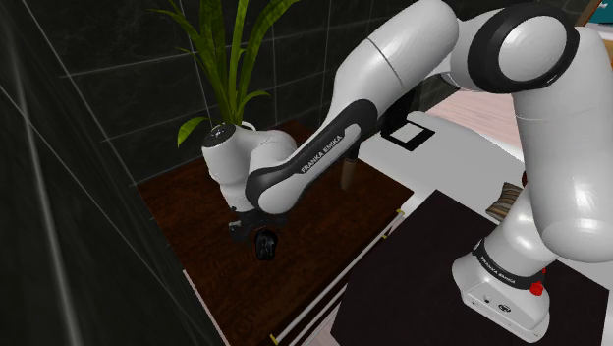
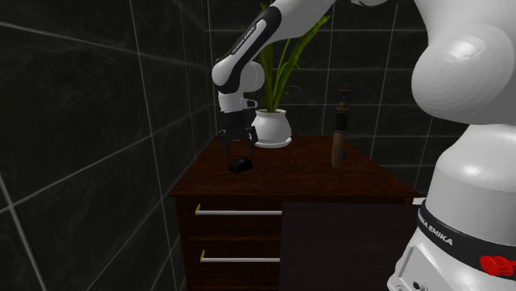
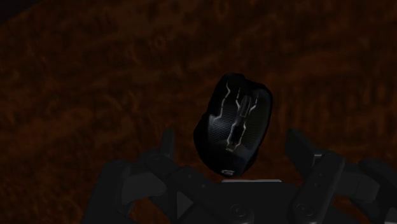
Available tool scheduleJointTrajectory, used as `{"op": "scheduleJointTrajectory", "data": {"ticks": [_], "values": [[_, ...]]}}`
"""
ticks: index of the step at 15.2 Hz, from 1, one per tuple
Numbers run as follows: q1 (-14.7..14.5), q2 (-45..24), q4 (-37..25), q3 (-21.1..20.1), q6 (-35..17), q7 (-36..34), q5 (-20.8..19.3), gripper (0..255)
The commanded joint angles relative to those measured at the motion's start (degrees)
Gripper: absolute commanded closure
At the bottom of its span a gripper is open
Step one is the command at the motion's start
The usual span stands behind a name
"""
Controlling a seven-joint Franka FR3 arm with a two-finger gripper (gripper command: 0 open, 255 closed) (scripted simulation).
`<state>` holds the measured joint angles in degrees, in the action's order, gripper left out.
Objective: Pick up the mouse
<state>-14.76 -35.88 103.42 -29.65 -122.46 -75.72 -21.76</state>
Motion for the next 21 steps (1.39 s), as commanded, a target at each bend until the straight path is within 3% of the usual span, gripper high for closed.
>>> {"op": "scheduleJointTrajectory", "data": {"ticks": [1, 7, 8, 21], "values": [[-0.5, -1.3, -0.6, 0.5, -0.6, -0.4, -0.6, 0], [-1.2, -3.9, -0.9, 1.6, -2.7, -1.1, -1.9, 0], [-1.2, -3.9, -1.0, 1.6, -2.7, -1.1, -1.9, 255], [-0.6, -1.6, -0.6, 0.6, -0.9, -0.5, -0.8, 255]]}}
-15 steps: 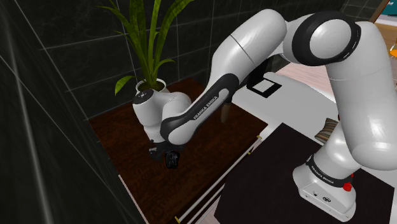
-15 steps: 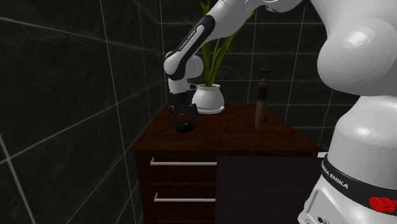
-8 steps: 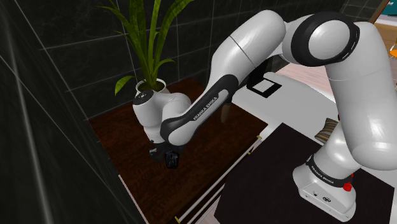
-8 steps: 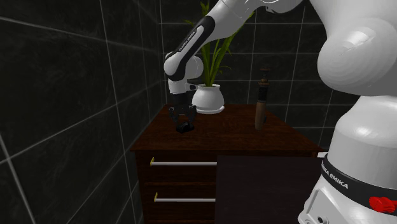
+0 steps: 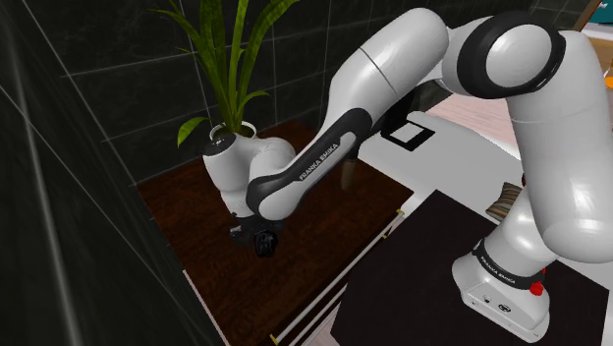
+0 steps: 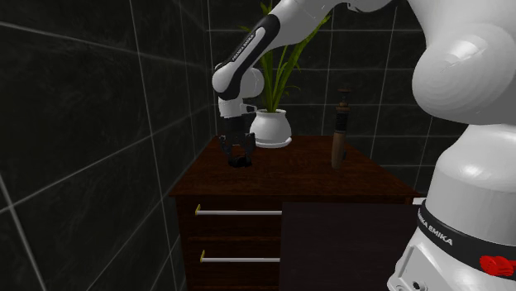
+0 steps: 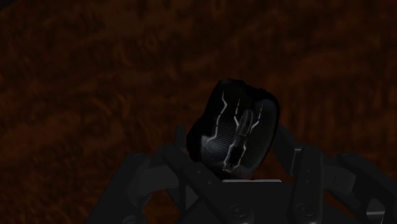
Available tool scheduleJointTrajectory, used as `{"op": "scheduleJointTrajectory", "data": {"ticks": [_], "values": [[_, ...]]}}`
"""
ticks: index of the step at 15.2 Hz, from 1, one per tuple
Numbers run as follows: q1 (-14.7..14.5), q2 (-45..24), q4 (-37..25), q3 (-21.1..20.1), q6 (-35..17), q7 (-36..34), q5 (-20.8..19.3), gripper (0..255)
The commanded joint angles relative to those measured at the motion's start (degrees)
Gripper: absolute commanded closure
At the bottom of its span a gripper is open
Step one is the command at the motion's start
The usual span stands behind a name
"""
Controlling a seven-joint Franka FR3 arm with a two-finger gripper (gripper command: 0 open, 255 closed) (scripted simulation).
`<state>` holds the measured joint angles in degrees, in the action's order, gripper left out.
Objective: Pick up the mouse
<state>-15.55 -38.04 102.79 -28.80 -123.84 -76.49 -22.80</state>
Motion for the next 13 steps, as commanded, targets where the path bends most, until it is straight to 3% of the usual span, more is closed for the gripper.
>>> {"op": "scheduleJointTrajectory", "data": {"ticks": [1, 13], "values": [[0.4, 1.1, 0.0, -0.4, 1.0, 0.4, 0.6, 255], [1.8, 6.2, -0.5, -2.5, 6.1, 2.1, 3.4, 255]]}}
